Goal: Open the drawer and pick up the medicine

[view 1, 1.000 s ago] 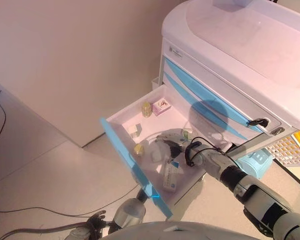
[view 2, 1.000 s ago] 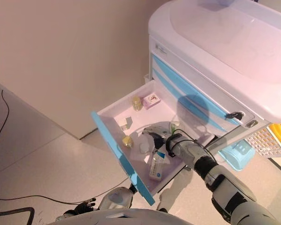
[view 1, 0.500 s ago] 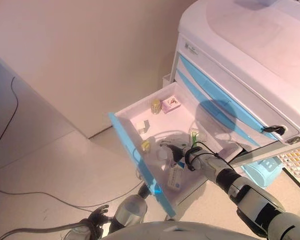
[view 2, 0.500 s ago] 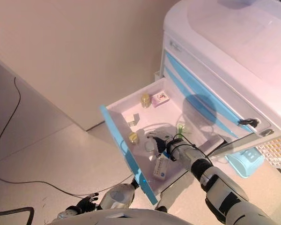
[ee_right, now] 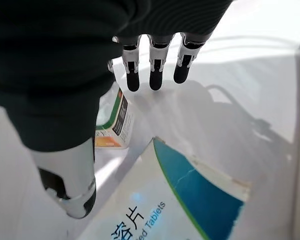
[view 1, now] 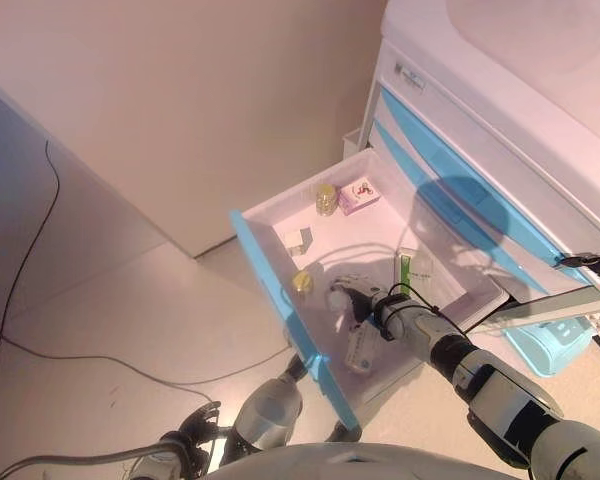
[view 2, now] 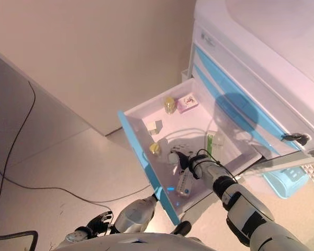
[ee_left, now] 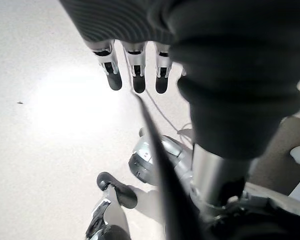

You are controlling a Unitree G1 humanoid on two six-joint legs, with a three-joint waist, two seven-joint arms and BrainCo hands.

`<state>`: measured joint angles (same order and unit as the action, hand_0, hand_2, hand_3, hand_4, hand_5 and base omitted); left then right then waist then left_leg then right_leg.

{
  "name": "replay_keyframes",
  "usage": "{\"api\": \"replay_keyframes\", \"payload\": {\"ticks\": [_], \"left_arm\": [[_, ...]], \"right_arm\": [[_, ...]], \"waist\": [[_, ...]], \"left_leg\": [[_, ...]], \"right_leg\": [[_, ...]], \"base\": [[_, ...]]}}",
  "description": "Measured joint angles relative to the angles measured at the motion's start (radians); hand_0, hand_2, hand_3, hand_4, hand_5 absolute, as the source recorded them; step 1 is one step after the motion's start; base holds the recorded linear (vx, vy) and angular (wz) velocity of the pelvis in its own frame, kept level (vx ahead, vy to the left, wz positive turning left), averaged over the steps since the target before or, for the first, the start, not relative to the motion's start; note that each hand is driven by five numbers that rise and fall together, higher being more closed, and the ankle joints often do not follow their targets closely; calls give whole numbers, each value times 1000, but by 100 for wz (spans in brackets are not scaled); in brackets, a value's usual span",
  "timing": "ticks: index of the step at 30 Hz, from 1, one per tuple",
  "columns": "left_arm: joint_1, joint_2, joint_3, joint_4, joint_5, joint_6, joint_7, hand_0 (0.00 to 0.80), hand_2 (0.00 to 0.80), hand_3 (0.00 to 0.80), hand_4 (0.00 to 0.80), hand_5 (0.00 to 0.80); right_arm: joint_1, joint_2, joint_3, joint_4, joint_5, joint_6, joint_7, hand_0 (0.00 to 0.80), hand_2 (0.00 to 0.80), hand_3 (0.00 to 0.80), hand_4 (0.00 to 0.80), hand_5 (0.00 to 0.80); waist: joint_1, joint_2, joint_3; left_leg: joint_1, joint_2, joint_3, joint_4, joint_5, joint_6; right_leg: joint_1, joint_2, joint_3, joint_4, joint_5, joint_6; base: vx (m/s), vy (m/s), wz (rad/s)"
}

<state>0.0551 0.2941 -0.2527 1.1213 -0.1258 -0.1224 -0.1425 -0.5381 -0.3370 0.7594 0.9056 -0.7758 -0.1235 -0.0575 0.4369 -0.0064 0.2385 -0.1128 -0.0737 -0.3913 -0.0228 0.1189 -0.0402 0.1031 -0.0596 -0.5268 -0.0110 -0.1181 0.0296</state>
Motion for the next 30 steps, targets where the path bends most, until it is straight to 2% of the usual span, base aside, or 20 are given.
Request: {"api": "replay_keyframes", "payload": {"ticks": [9,27,30], "left_arm": [[-6,0,-26,-7,-2,-14,0,0,0,0,0,0],[-7,1,-26,-7,-3,-19,-3,0,0,0,0,0],[-7,1,-26,-7,-3,-19,-3,0,0,0,0,0]], "right_arm": [[-24,5,-7,20,1,19,-51,0,0,0,0,0],[-31,7,-17,22,9,15,-45,0,0,0,0,0],[-32,7,-17,22,8,15,-44,358,358,358,358,358]], "waist": [[1,4,21],[1,9,24],[1,9,24]], "left_leg": [[-3,0,0,0,3,2],[-4,-2,0,0,4,3],[-3,-2,0,0,4,3]], "right_leg": [[-10,-3,1,13,-2,1],[-10,-5,0,14,-3,2],[-10,-5,0,14,-3,2]], "base": [[0,0,0],[2,1,0],[0,0,0]]}}
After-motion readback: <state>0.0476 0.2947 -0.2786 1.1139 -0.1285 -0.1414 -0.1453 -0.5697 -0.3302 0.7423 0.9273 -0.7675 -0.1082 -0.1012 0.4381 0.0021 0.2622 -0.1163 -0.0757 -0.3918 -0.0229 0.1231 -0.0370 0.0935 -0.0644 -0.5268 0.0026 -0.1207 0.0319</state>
